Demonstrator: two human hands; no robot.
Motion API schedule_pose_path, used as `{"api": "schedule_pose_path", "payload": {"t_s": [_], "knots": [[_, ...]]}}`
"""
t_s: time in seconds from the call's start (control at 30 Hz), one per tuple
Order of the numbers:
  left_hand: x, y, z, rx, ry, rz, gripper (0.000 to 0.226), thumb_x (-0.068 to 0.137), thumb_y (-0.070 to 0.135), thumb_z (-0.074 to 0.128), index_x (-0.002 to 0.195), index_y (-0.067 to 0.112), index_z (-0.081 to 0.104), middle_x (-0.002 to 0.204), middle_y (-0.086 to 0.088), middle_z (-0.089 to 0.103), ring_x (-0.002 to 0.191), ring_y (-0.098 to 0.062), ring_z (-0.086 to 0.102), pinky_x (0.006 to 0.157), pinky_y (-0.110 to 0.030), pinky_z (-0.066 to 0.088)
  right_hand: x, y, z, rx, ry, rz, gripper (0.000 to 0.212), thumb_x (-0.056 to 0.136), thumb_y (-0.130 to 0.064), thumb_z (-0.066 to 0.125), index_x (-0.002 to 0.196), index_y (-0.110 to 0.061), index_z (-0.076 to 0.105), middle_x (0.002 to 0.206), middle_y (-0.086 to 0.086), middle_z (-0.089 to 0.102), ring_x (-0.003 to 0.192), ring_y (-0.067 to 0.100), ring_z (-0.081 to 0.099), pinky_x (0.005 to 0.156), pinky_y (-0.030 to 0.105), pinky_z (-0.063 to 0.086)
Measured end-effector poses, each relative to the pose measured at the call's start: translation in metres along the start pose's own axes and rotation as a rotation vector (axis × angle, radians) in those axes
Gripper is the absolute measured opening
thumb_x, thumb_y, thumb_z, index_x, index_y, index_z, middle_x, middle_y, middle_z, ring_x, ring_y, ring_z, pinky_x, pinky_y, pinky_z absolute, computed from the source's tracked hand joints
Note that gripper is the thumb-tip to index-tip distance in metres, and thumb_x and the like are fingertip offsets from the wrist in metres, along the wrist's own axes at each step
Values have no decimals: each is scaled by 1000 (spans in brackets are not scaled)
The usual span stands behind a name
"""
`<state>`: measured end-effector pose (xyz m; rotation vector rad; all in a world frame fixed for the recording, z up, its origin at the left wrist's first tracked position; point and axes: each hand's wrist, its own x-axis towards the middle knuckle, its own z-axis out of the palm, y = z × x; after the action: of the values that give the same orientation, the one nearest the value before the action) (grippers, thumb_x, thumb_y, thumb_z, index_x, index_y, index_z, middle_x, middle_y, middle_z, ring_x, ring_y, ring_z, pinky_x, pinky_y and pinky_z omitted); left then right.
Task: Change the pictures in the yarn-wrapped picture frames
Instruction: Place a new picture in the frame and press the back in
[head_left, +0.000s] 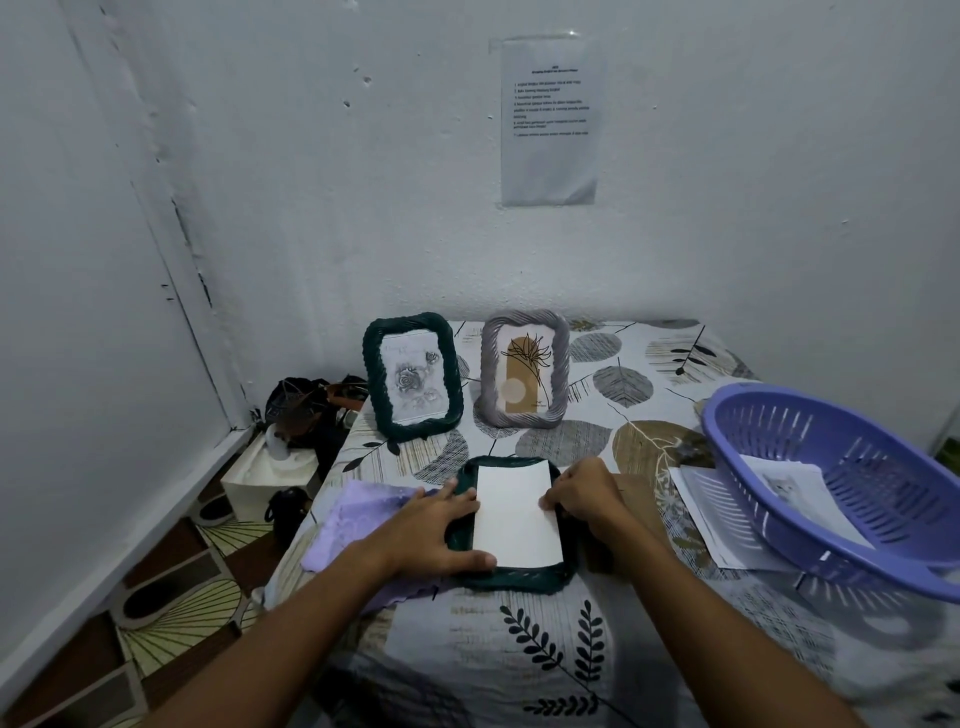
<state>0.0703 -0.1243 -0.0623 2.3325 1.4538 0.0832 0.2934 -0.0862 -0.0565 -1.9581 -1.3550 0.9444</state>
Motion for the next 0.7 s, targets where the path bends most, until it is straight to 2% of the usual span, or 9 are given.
{"api": "schedule_pose_path", "payload": {"t_s": [0.1,0.2,0.33,0.37,0.43,0.5,0.6,0.63,0.7], "knots": [[2,-3,2,0,8,18,127,48,100,29,151,26,26,160,7,17,148,-14,4,120,-45,2,3,3,-2,-20,-1,-28,21,67,-7,83,78,6,71,77,20,70,67,27,63,70,38,56],[4,-4,2,-11,12,13,120,53,97,34,150,27,27,159,7,17,148,-15,5,120,-45,2,3,3,-4,-30,-14,-53,17,69,-8,80,79,3,71,79,19,69,75,30,65,71,38,55],[3,0,0,10,19,3,110,62,92,41,148,24,32,158,6,21,148,-15,6,120,-47,3,-3,1,-12,42,-39,-62,14,74,-2,74,66,-3,63,68,15,61,63,24,55,61,31,46],[3,2,-1,4,36,-5,100,69,85,47,147,22,36,157,4,25,148,-17,10,120,-48,6,-6,1,-15,85,-54,-61,18,76,2,72,65,-4,59,66,15,58,58,22,53,57,29,44],[6,7,-3,-49,114,-21,79,77,68,52,140,20,47,149,-3,42,142,-22,29,115,-45,26,-13,0,-24,196,-97,-47,21,79,8,68,66,-4,56,64,16,54,50,19,50,47,23,41],[11,18,-6,-128,254,-44,59,81,55,56,129,21,56,126,-4,61,120,-23,54,97,-37,46,-18,-2,-38,284,-144,-18,23,80,8,67,65,-4,55,58,13,53,42,15,48,36,19,37],[21,49,-14,-461,449,-102,45,87,27,65,129,16,56,112,1,66,99,-14,62,80,-28,54,-19,-2,-59,308,-175,18,20,80,0,71,68,-6,58,55,10,53,41,15,44,36,21,31],[25,60,-17,-612,455,-137,45,88,18,67,131,12,53,109,1,64,95,-14,62,73,-22,53,-20,-2,-66,321,-174,30,18,81,-1,71,69,-6,58,55,10,53,41,14,42,37,20,29],[34,80,-22,-867,414,-197,49,86,6,67,132,6,49,107,-6,64,92,-20,63,65,-23,53,-23,-2,-80,349,-163,39,14,83,0,69,73,-4,59,54,10,52,41,14,39,37,20,27]]}}
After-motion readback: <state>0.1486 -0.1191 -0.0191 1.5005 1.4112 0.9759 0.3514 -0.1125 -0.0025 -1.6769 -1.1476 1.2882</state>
